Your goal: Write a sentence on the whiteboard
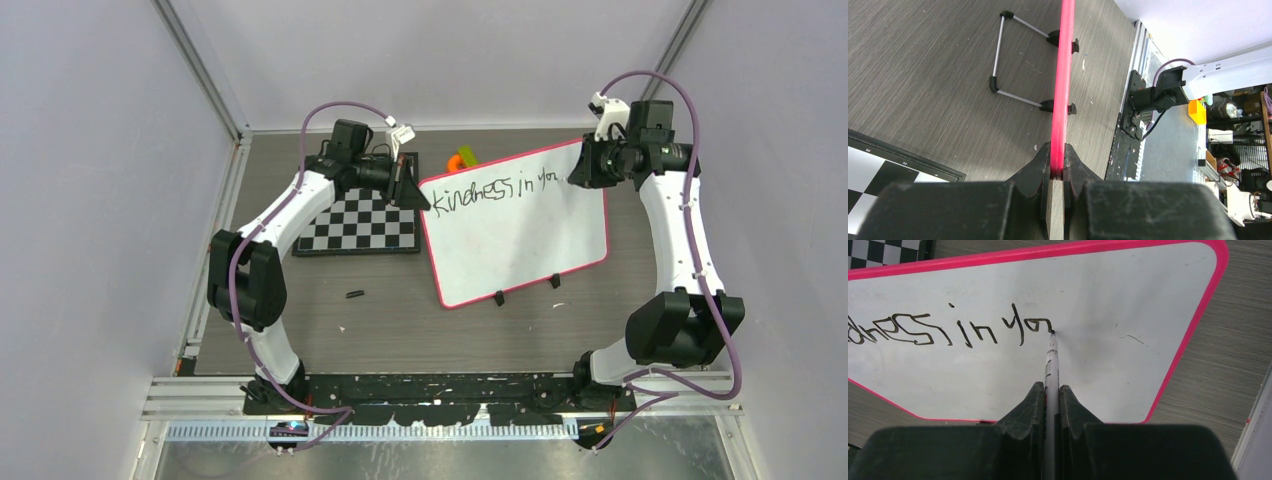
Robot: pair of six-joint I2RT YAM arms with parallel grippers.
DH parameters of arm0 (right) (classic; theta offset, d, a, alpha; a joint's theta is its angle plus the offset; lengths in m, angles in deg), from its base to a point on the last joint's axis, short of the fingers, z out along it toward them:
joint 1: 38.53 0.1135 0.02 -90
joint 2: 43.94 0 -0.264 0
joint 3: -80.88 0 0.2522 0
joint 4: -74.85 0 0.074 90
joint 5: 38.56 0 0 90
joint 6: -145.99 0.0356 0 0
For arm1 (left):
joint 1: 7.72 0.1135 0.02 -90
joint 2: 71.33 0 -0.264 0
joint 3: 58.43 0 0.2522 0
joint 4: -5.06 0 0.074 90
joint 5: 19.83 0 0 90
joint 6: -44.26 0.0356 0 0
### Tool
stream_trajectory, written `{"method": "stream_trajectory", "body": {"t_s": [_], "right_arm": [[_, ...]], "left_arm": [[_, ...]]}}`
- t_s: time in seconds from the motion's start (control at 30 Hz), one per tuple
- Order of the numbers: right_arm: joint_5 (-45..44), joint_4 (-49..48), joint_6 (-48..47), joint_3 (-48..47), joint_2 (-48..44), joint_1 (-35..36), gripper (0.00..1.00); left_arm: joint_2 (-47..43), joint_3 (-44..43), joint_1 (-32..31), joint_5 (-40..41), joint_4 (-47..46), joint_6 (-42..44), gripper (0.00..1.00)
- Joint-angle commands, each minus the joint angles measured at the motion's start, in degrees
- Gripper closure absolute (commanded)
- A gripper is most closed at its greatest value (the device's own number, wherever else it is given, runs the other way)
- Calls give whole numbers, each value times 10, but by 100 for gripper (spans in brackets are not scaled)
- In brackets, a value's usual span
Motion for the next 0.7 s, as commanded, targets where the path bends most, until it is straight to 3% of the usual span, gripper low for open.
{"method": "stream_trajectory", "body": {"t_s": [0.0, 0.3, 0.67], "right_arm": [[-19, -15, -9, -48, 7, -1, 100], [-4, -12, -3, -75, 29, -1, 100], [-8, -11, -17, -11, 0, -1, 100]], "left_arm": [[2, -15, -8, -8, 13, 18, 100], [3, -15, -8, -7, 14, 21, 100], [7, -16, -8, -7, 15, 21, 100]]}}
